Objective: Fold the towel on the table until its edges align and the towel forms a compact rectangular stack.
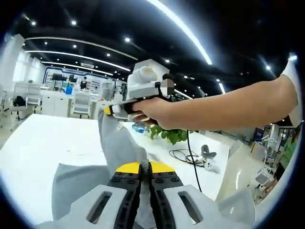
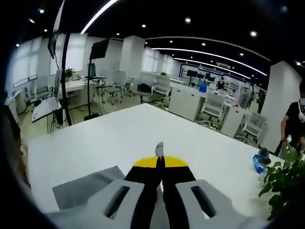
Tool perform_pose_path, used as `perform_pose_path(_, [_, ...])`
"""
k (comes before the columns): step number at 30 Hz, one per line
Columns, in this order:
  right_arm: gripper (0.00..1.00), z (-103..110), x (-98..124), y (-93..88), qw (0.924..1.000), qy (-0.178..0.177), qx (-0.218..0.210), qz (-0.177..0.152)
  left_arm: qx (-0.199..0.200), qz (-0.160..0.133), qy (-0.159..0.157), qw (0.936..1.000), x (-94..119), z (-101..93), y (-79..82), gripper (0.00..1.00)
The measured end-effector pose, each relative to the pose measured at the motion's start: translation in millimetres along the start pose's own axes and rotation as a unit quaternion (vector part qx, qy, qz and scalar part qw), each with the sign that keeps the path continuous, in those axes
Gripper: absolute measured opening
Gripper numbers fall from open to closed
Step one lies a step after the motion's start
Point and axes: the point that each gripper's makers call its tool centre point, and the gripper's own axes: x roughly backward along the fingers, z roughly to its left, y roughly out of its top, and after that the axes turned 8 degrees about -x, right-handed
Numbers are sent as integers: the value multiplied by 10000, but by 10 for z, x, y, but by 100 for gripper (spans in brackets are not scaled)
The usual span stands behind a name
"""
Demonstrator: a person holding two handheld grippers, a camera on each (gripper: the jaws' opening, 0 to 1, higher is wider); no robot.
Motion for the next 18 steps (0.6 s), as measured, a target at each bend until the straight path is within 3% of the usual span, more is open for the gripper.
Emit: perform_pose_path(18, [0,526,-549,-270,9986,344,314,239,152,463,463,9977,205,487,-572,6])
